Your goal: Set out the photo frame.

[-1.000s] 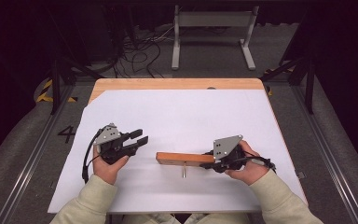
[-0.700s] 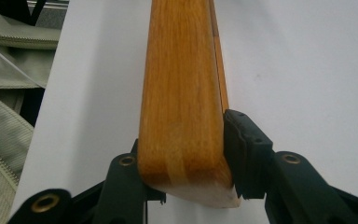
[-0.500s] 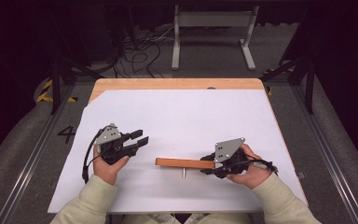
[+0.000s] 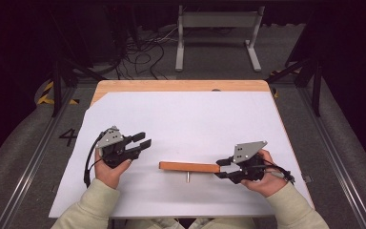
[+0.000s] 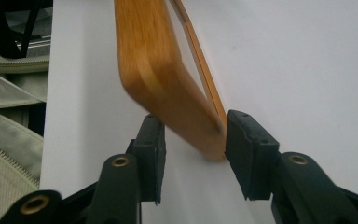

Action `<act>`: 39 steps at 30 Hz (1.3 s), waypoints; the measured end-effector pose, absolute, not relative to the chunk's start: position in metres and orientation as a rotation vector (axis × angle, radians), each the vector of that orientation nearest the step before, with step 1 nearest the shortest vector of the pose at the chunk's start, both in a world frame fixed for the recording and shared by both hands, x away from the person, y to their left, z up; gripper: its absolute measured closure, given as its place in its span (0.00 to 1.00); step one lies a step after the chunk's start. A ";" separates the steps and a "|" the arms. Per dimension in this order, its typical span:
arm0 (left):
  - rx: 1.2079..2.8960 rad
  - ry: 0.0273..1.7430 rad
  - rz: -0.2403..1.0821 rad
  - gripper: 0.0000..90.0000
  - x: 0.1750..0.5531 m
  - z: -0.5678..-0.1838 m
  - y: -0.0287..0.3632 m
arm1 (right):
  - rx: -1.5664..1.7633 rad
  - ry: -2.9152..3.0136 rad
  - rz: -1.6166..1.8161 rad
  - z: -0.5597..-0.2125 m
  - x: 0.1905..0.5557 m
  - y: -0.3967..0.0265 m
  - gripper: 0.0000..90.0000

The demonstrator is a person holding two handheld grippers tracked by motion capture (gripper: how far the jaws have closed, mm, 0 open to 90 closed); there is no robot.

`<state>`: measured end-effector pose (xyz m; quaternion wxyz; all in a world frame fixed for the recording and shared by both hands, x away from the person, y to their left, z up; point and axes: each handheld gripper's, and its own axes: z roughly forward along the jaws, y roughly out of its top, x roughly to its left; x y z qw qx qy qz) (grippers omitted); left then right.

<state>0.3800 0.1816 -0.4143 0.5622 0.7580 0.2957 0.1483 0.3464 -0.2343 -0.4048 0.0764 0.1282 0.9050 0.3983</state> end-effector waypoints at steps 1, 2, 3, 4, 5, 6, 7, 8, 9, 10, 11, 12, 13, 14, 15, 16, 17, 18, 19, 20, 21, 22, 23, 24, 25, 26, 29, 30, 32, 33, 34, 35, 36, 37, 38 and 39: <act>1.784 0.704 0.342 0.66 0.380 -0.414 0.181 | 0.401 2.712 1.186 -0.406 0.345 -0.237 0.69; 1.783 0.705 0.341 0.66 0.380 -0.415 0.181 | 0.416 2.714 1.182 -0.407 0.343 -0.239 0.72; 1.784 0.706 0.343 0.66 0.380 -0.415 0.181 | 0.437 2.724 1.175 -0.411 0.341 -0.241 0.75; 1.786 0.706 0.343 0.66 0.380 -0.415 0.181 | 0.447 2.733 1.163 -0.414 0.340 -0.242 0.78; 1.785 0.705 0.343 0.66 0.380 -0.415 0.181 | 0.455 2.745 1.154 -0.417 0.339 -0.242 0.83; 1.787 0.705 0.344 0.66 0.380 -0.414 0.181 | 0.460 2.758 1.144 -0.420 0.338 -0.241 0.88; 1.788 0.704 0.348 0.66 0.380 -0.414 0.181 | 0.466 2.769 1.138 -0.422 0.338 -0.241 0.94; 1.786 0.703 0.347 0.66 0.380 -0.415 0.180 | 0.469 2.775 1.135 -0.424 0.337 -0.240 0.98; 1.788 0.705 0.345 0.66 0.380 -0.415 0.180 | 0.474 2.778 1.139 -0.426 0.337 -0.239 1.00; 1.790 0.705 0.346 0.66 0.381 -0.415 0.180 | 0.478 2.780 1.135 -0.427 0.337 -0.238 1.00; 1.791 0.706 0.347 0.66 0.381 -0.415 0.180 | 0.483 2.781 1.130 -0.429 0.337 -0.236 1.00; 1.793 0.707 0.348 0.66 0.381 -0.415 0.180 | 0.496 2.785 1.125 -0.430 0.338 -0.234 1.00; 1.794 0.709 0.346 0.66 0.381 -0.415 0.179 | 0.504 2.795 1.122 -0.432 0.338 -0.232 1.00; 1.795 0.708 0.353 0.65 0.381 -0.416 0.179 | 0.505 2.806 1.120 -0.435 0.338 -0.230 1.00; 1.799 0.706 0.356 0.65 0.381 -0.416 0.179 | 0.510 2.810 1.111 -0.437 0.339 -0.227 1.00; 1.803 0.706 0.352 0.65 0.381 -0.416 0.179 | 0.516 2.816 1.110 -0.440 0.340 -0.225 1.00; 1.803 0.707 0.353 0.65 0.381 -0.416 0.178 | 0.522 2.824 1.109 -0.442 0.341 -0.222 1.00; 1.808 0.706 0.355 0.64 0.381 -0.416 0.178 | 0.521 2.825 1.107 -0.444 0.341 -0.220 1.00; 1.808 0.709 0.351 0.64 0.381 -0.416 0.178 | 0.535 2.826 1.108 -0.446 0.342 -0.217 1.00; 1.808 0.709 0.351 0.64 0.381 -0.416 0.178 | 0.535 2.826 1.108 -0.446 0.342 -0.217 1.00; 1.805 0.715 0.350 0.64 0.381 -0.416 0.178 | 0.550 2.825 1.113 -0.447 0.342 -0.215 1.00; 1.805 0.718 0.352 0.64 0.382 -0.416 0.179 | 0.569 2.810 1.123 -0.449 0.344 -0.214 1.00; 1.803 0.720 0.352 0.64 0.382 -0.417 0.179 | 0.590 2.797 1.135 -0.449 0.345 -0.214 1.00; 1.803 0.719 0.355 0.64 0.382 -0.417 0.179 | 0.610 2.787 1.153 -0.449 0.347 -0.214 1.00; 1.804 0.714 0.359 0.63 0.382 -0.417 0.179 | 0.652 2.777 1.200 -0.448 0.349 -0.215 1.00; 1.806 0.714 0.353 0.63 0.382 -0.417 0.178 | 0.677 2.773 1.205 -0.448 0.350 -0.215 1.00; 1.806 0.702 0.353 0.62 0.381 -0.417 0.178 | 0.709 2.738 1.185 -0.450 0.355 -0.216 1.00; 1.811 0.701 0.355 0.62 0.381 -0.417 0.178 | 0.714 2.729 1.183 -0.450 0.356 -0.216 1.00; 1.812 0.703 0.355 0.62 0.381 -0.417 0.178 | 0.727 2.722 1.183 -0.450 0.357 -0.216 1.00; 1.808 0.707 0.353 0.62 0.381 -0.417 0.178 | 0.767 2.704 1.205 -0.451 0.362 -0.216 1.00; 1.809 0.703 0.356 0.62 0.381 -0.417 0.178 | 0.782 2.698 1.211 -0.451 0.364 -0.216 1.00; 1.809 0.703 0.356 0.61 0.381 -0.417 0.178 | 0.800 2.692 1.220 -0.451 0.367 -0.216 1.00; 1.811 0.699 0.354 0.61 0.380 -0.417 0.178 | 0.819 2.686 1.225 -0.452 0.370 -0.216 1.00; 1.815 0.697 0.355 0.61 0.380 -0.417 0.178 | 0.833 2.675 1.226 -0.453 0.373 -0.216 1.00; 1.818 0.693 0.357 0.61 0.379 -0.417 0.178 | 0.840 2.669 1.223 -0.453 0.375 -0.216 1.00; 1.820 0.691 0.359 0.61 0.379 -0.417 0.178 | 0.852 2.665 1.221 -0.453 0.377 -0.216 1.00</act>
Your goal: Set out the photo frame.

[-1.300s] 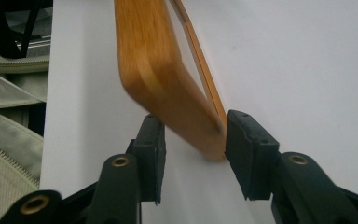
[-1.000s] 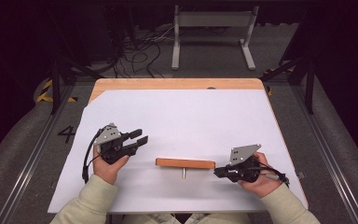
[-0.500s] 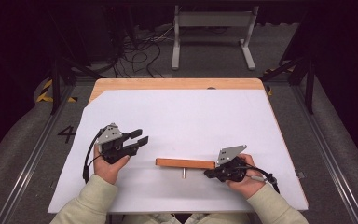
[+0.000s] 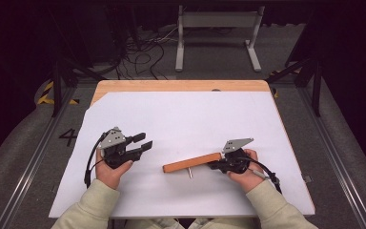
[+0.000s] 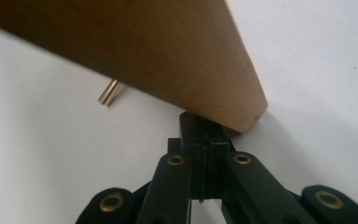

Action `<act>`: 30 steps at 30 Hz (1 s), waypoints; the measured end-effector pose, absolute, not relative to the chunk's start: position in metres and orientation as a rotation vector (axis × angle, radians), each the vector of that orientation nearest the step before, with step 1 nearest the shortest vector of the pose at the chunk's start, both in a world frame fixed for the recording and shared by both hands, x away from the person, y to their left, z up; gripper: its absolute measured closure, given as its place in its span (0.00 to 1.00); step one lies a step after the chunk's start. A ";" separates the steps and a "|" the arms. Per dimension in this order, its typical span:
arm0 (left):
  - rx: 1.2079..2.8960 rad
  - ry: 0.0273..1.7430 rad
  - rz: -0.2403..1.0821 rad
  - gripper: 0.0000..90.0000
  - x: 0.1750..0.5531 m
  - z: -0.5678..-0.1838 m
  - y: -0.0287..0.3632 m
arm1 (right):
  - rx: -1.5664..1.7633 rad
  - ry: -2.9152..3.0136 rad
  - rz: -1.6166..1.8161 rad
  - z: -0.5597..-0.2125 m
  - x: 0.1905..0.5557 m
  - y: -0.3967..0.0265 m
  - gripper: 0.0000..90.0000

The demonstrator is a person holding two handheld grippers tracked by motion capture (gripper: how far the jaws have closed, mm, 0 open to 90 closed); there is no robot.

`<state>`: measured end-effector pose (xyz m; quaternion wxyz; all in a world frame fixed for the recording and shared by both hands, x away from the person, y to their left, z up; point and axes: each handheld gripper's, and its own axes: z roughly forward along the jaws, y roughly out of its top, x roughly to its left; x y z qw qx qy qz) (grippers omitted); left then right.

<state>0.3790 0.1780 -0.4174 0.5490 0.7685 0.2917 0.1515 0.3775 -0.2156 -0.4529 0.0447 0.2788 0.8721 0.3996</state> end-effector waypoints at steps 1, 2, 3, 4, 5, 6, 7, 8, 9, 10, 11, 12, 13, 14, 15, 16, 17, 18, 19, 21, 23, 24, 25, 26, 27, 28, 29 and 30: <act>1.819 0.692 0.362 0.60 0.378 -0.418 0.178 | 0.859 2.659 1.223 -0.453 0.381 -0.215 1.00; 1.821 0.694 0.363 0.60 0.378 -0.417 0.179 | 0.869 2.659 1.226 -0.453 0.384 -0.215 1.00; 1.821 0.693 0.366 0.60 0.378 -0.417 0.179 | 0.878 2.664 1.230 -0.452 0.387 -0.215 1.00; 1.821 0.695 0.365 0.60 0.378 -0.418 0.179 | 0.887 2.670 1.235 -0.452 0.390 -0.214 1.00; 1.821 0.697 0.365 0.60 0.377 -0.418 0.180 | 0.905 2.669 1.242 -0.452 0.394 -0.214 1.00; 1.821 0.697 0.365 0.60 0.377 -0.418 0.180 | 0.905 2.669 1.242 -0.452 0.394 -0.214 1.00; 1.823 0.697 0.368 0.60 0.377 -0.418 0.180 | 0.916 2.668 1.242 -0.451 0.398 -0.213 1.00; 1.827 0.694 0.372 0.60 0.377 -0.418 0.180 | 0.924 2.661 1.247 -0.451 0.401 -0.212 1.00; 1.827 0.693 0.372 0.60 0.377 -0.418 0.180 | 0.939 2.659 1.247 -0.450 0.404 -0.212 1.00; 1.823 0.696 0.367 0.60 0.377 -0.418 0.180 | 0.949 2.659 1.238 -0.450 0.406 -0.211 1.00; 1.825 0.696 0.366 0.60 0.377 -0.418 0.179 | 0.959 2.652 1.230 -0.449 0.410 -0.210 1.00; 1.832 0.693 0.366 0.60 0.378 -0.418 0.179 | 0.968 2.645 1.232 -0.448 0.412 -0.210 1.00; 1.833 0.694 0.362 0.60 0.378 -0.418 0.179 | 0.979 2.636 1.242 -0.447 0.414 -0.210 1.00; 1.833 0.693 0.360 0.60 0.378 -0.419 0.178 | 0.997 2.620 1.262 -0.447 0.417 -0.210 1.00; 1.832 0.693 0.359 0.60 0.378 -0.419 0.178 | 1.009 2.613 1.274 -0.448 0.419 -0.210 1.00; 1.832 0.693 0.359 0.60 0.378 -0.419 0.178 | 1.032 2.611 1.299 -0.449 0.422 -0.209 1.00; 1.833 0.691 0.359 0.60 0.378 -0.419 0.178 | 1.051 2.619 1.309 -0.450 0.425 -0.209 1.00; 1.834 0.692 0.358 0.59 0.378 -0.419 0.177 | 1.060 2.631 1.292 -0.450 0.428 -0.208 1.00; 1.833 0.694 0.355 0.59 0.378 -0.419 0.177 | 1.057 2.635 1.277 -0.450 0.430 -0.206 1.00; 1.836 0.690 0.356 0.59 0.378 -0.419 0.177 | 1.057 2.640 1.269 -0.449 0.432 -0.204 1.00; 1.838 0.685 0.360 0.59 0.379 -0.419 0.177 | 1.052 2.648 1.261 -0.448 0.436 -0.199 1.00; 1.839 0.686 0.360 0.59 0.379 -0.419 0.177 | 1.049 2.650 1.249 -0.447 0.438 -0.196 1.00; 1.839 0.686 0.360 0.59 0.379 -0.419 0.177 | 1.047 2.653 1.247 -0.446 0.440 -0.194 1.00; 1.839 0.687 0.360 0.59 0.379 -0.419 0.177 | 1.045 2.655 1.244 -0.446 0.441 -0.192 1.00; 1.838 0.692 0.356 0.59 0.379 -0.420 0.177 | 1.044 2.652 1.243 -0.445 0.443 -0.189 1.00; 1.838 0.690 0.359 0.59 0.379 -0.420 0.177 | 1.044 2.653 1.244 -0.445 0.444 -0.187 1.00; 1.840 0.689 0.360 0.59 0.379 -0.419 0.177 | 1.039 2.655 1.239 -0.445 0.445 -0.186 1.00; 1.841 0.687 0.363 0.59 0.379 -0.419 0.177 | 1.038 2.657 1.234 -0.445 0.446 -0.184 1.00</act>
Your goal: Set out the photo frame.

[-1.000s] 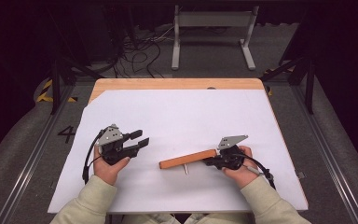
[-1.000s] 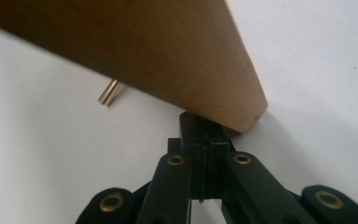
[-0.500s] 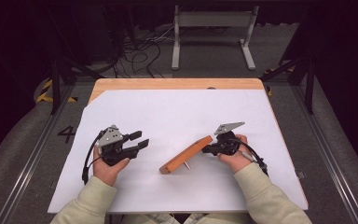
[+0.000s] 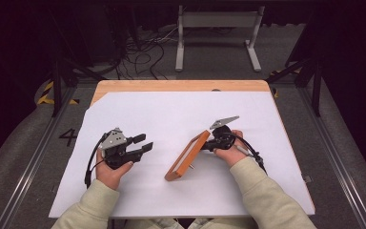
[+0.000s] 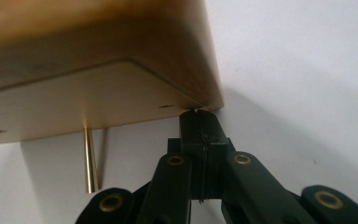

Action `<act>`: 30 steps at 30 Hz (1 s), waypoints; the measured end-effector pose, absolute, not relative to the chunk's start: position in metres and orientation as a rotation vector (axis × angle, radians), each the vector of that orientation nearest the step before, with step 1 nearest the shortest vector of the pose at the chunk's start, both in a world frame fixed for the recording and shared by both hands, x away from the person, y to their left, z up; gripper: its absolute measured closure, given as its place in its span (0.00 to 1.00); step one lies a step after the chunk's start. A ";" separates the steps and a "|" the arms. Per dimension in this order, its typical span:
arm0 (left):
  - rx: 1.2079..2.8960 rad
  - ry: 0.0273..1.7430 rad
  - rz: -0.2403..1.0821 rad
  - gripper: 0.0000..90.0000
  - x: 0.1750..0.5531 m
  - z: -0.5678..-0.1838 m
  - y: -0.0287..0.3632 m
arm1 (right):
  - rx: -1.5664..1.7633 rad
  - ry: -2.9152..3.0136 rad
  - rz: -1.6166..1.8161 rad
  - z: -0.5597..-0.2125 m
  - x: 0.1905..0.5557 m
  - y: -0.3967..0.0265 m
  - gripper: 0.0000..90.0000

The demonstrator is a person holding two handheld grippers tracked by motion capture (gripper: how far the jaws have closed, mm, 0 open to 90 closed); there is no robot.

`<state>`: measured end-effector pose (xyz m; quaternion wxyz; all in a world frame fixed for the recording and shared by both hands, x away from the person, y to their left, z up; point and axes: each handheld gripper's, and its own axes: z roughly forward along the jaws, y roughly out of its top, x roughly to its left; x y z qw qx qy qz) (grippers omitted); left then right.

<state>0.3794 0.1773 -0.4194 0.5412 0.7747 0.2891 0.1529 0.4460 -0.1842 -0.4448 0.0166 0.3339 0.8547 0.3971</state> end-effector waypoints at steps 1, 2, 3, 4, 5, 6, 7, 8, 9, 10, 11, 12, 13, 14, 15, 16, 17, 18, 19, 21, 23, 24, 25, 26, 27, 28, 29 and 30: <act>1.841 0.690 0.360 0.59 0.379 -0.420 0.177 | 1.037 2.660 1.230 -0.444 0.448 -0.182 1.00; 1.841 0.690 0.360 0.59 0.379 -0.420 0.177 | 1.035 2.660 1.229 -0.444 0.449 -0.179 1.00; 1.842 0.691 0.359 0.59 0.379 -0.420 0.177 | 1.031 2.663 1.231 -0.444 0.451 -0.178 1.00; 1.842 0.691 0.360 0.59 0.379 -0.420 0.177 | 1.029 2.666 1.232 -0.443 0.452 -0.175 1.00; 1.842 0.692 0.361 0.59 0.379 -0.420 0.177 | 1.024 2.666 1.237 -0.443 0.454 -0.172 1.00; 1.842 0.689 0.365 0.59 0.379 -0.419 0.177 | 1.020 2.669 1.236 -0.443 0.455 -0.171 1.00; 1.842 0.692 0.363 0.59 0.379 -0.420 0.178 | 1.010 2.673 1.235 -0.442 0.457 -0.168 1.00; 1.839 0.696 0.360 0.59 0.379 -0.420 0.178 | 1.007 2.675 1.232 -0.441 0.459 -0.166 1.00; 1.839 0.696 0.358 0.59 0.379 -0.420 0.178 | 1.002 2.678 1.234 -0.441 0.460 -0.164 1.00; 1.839 0.695 0.362 0.59 0.379 -0.420 0.178 | 1.001 2.680 1.234 -0.441 0.462 -0.162 1.00; 1.840 0.695 0.361 0.59 0.379 -0.420 0.179 | 0.997 2.679 1.235 -0.441 0.463 -0.161 1.00; 1.839 0.698 0.359 0.59 0.379 -0.420 0.179 | 0.994 2.685 1.239 -0.440 0.465 -0.158 1.00; 1.839 0.700 0.358 0.59 0.379 -0.420 0.179 | 0.986 2.688 1.240 -0.440 0.467 -0.156 1.00; 1.839 0.700 0.358 0.59 0.379 -0.420 0.179 | 0.986 2.688 1.240 -0.440 0.467 -0.156 1.00; 1.839 0.700 0.358 0.59 0.379 -0.420 0.179 | 0.977 2.691 1.239 -0.440 0.468 -0.154 1.00; 1.839 0.700 0.358 0.59 0.379 -0.420 0.179 | 0.970 2.693 1.239 -0.440 0.469 -0.152 1.00; 1.839 0.701 0.359 0.59 0.379 -0.420 0.179 | 0.959 2.698 1.240 -0.440 0.470 -0.150 1.00; 1.838 0.701 0.359 0.59 0.379 -0.420 0.179 | 0.946 2.698 1.248 -0.440 0.471 -0.147 1.00; 1.838 0.702 0.358 0.59 0.379 -0.420 0.179 | 0.936 2.694 1.263 -0.440 0.472 -0.145 1.00; 1.839 0.701 0.357 0.59 0.379 -0.420 0.179 | 0.932 2.692 1.285 -0.441 0.474 -0.143 1.00; 1.841 0.701 0.355 0.59 0.379 -0.420 0.179 | 0.927 2.693 1.297 -0.442 0.475 -0.140 1.00; 1.841 0.701 0.355 0.59 0.379 -0.421 0.179 | 0.922 2.693 1.304 -0.442 0.475 -0.140 1.00; 1.842 0.700 0.354 0.59 0.379 -0.421 0.179 | 0.919 2.692 1.309 -0.442 0.476 -0.139 1.00; 1.845 0.697 0.357 0.59 0.380 -0.421 0.179 | 0.917 2.691 1.313 -0.443 0.476 -0.138 1.00; 1.845 0.697 0.357 0.59 0.380 -0.421 0.179 | 0.915 2.691 1.316 -0.443 0.476 -0.138 1.00; 1.844 0.698 0.356 0.59 0.380 -0.421 0.179 | 0.910 2.692 1.320 -0.443 0.477 -0.137 1.00; 1.844 0.697 0.356 0.59 0.380 -0.421 0.179 | 0.912 2.690 1.320 -0.443 0.476 -0.138 1.00; 1.844 0.697 0.356 0.59 0.380 -0.421 0.179 | 0.911 2.687 1.321 -0.443 0.476 -0.138 1.00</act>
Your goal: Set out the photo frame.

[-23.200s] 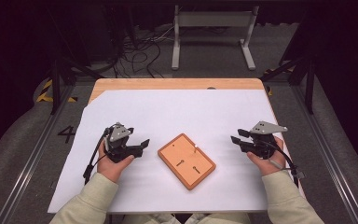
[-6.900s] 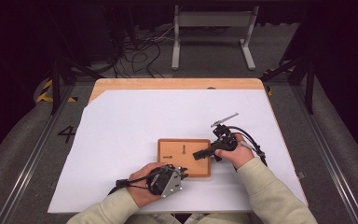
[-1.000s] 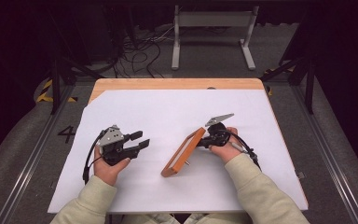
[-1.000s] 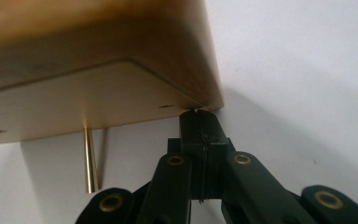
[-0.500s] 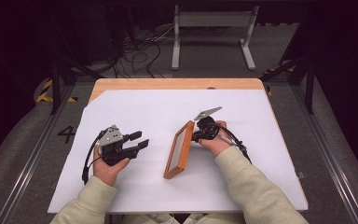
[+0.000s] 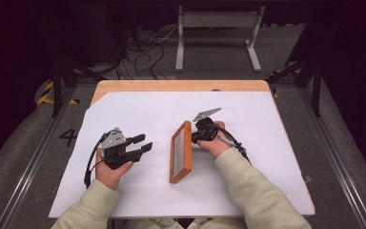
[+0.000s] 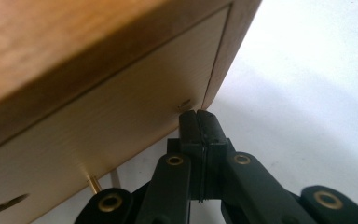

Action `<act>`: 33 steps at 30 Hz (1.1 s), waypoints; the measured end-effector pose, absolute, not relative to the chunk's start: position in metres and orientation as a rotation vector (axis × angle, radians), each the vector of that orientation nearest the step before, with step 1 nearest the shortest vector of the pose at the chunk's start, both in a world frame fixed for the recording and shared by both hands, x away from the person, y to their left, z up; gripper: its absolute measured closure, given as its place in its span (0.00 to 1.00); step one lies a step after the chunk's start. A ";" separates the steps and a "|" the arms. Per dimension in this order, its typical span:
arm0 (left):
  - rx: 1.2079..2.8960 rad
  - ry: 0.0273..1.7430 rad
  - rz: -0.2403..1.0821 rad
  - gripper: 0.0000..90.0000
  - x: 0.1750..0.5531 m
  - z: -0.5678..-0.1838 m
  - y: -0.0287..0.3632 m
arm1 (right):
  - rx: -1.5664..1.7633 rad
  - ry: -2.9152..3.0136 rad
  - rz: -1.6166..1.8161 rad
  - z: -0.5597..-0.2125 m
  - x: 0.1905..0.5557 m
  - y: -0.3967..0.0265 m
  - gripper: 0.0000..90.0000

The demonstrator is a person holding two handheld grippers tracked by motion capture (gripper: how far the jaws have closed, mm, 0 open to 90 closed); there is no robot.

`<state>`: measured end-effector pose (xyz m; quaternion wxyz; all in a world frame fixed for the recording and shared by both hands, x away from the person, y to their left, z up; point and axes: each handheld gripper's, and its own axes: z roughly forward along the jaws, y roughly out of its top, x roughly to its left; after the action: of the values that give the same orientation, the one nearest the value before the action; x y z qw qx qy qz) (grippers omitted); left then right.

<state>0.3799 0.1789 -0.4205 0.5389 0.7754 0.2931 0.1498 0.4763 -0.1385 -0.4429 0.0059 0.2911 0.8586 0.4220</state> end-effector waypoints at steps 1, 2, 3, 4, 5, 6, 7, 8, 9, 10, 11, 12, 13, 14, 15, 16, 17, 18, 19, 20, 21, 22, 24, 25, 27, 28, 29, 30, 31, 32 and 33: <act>1.846 0.699 0.352 0.59 0.380 -0.420 0.179 | 0.911 2.684 1.312 -0.442 0.476 -0.140 1.00; 1.843 0.700 0.353 0.59 0.380 -0.421 0.179 | 0.920 2.680 1.300 -0.440 0.475 -0.141 1.00; 1.843 0.696 0.359 0.59 0.381 -0.421 0.179 | 0.926 2.675 1.289 -0.438 0.475 -0.143 1.00; 1.839 0.702 0.353 0.59 0.381 -0.421 0.179 | 0.941 2.669 1.282 -0.436 0.474 -0.146 0.99; 1.839 0.702 0.353 0.59 0.381 -0.421 0.179 | 0.952 2.656 1.272 -0.432 0.472 -0.150 0.97; 1.842 0.705 0.349 0.59 0.381 -0.421 0.180 | 0.952 2.656 1.272 -0.432 0.472 -0.150 0.97; 1.839 0.709 0.348 0.59 0.381 -0.421 0.180 | 0.953 2.648 1.253 -0.429 0.471 -0.152 0.95; 1.835 0.714 0.344 0.59 0.381 -0.420 0.180 | 0.946 2.640 1.239 -0.424 0.468 -0.155 0.93; 1.838 0.714 0.346 0.59 0.381 -0.420 0.181 | 0.953 2.630 1.241 -0.420 0.466 -0.158 0.90; 1.836 0.721 0.341 0.59 0.381 -0.419 0.180 | 0.962 2.622 1.243 -0.417 0.464 -0.159 0.88; 1.842 0.715 0.349 0.58 0.381 -0.419 0.181 | 0.968 2.613 1.242 -0.414 0.462 -0.161 0.85; 1.847 0.711 0.356 0.58 0.381 -0.419 0.181 | 0.981 2.605 1.245 -0.410 0.460 -0.164 0.83; 1.851 0.712 0.358 0.57 0.381 -0.418 0.182 | 0.995 2.603 1.244 -0.406 0.458 -0.166 0.81; 1.857 0.708 0.368 0.57 0.380 -0.418 0.183 | 1.010 2.613 1.206 -0.398 0.455 -0.169 0.77; 1.857 0.712 0.362 0.57 0.380 -0.418 0.183 | 1.010 2.613 1.206 -0.398 0.455 -0.169 0.77; 1.857 0.722 0.360 0.57 0.380 -0.418 0.184 | 1.010 2.610 1.200 -0.395 0.454 -0.170 0.75; 1.861 0.723 0.366 0.57 0.380 -0.418 0.184 | 1.008 2.605 1.195 -0.390 0.453 -0.172 0.72; 1.864 0.726 0.368 0.57 0.380 -0.418 0.184 | 1.005 2.590 1.200 -0.386 0.451 -0.174 0.69; 1.867 0.724 0.373 0.57 0.380 -0.418 0.184 | 1.008 2.580 1.205 -0.380 0.449 -0.176 0.68; 1.869 0.723 0.372 0.57 0.380 -0.418 0.184 | 1.003 2.577 1.206 -0.373 0.447 -0.178 0.66; 1.869 0.723 0.372 0.57 0.380 -0.418 0.184 | 1.003 2.577 1.206 -0.373 0.447 -0.178 0.66; 1.870 0.724 0.371 0.57 0.380 -0.418 0.184 | 0.994 2.571 1.209 -0.369 0.445 -0.179 0.64; 1.870 0.727 0.368 0.57 0.380 -0.418 0.184 | 0.990 2.570 1.211 -0.363 0.442 -0.180 0.61; 1.871 0.728 0.369 0.57 0.380 -0.418 0.184 | 0.980 2.573 1.214 -0.356 0.439 -0.180 0.58; 1.871 0.732 0.365 0.57 0.380 -0.418 0.183 | 0.975 2.571 1.206 -0.352 0.436 -0.179 0.55; 1.871 0.732 0.365 0.57 0.380 -0.418 0.183 | 0.975 2.571 1.206 -0.352 0.436 -0.179 0.55; 1.876 0.729 0.367 0.57 0.380 -0.419 0.183 | 0.972 2.568 1.196 -0.350 0.434 -0.179 0.54; 1.881 0.729 0.366 0.57 0.380 -0.419 0.183 | 0.962 2.570 1.192 -0.347 0.433 -0.178 0.53; 1.884 0.732 0.361 0.57 0.380 -0.419 0.182 | 0.959 2.572 1.186 -0.345 0.432 -0.177 0.52; 1.888 0.730 0.366 0.57 0.380 -0.419 0.182 | 0.953 2.570 1.175 -0.343 0.430 -0.175 0.50; 1.890 0.729 0.368 0.57 0.380 -0.419 0.182 | 0.955 2.573 1.167 -0.340 0.428 -0.174 0.50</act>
<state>0.3802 0.1816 -0.4191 0.5155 0.7866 0.3035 0.1530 0.4281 -0.1740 -0.3404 0.0798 0.3193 0.8600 0.3901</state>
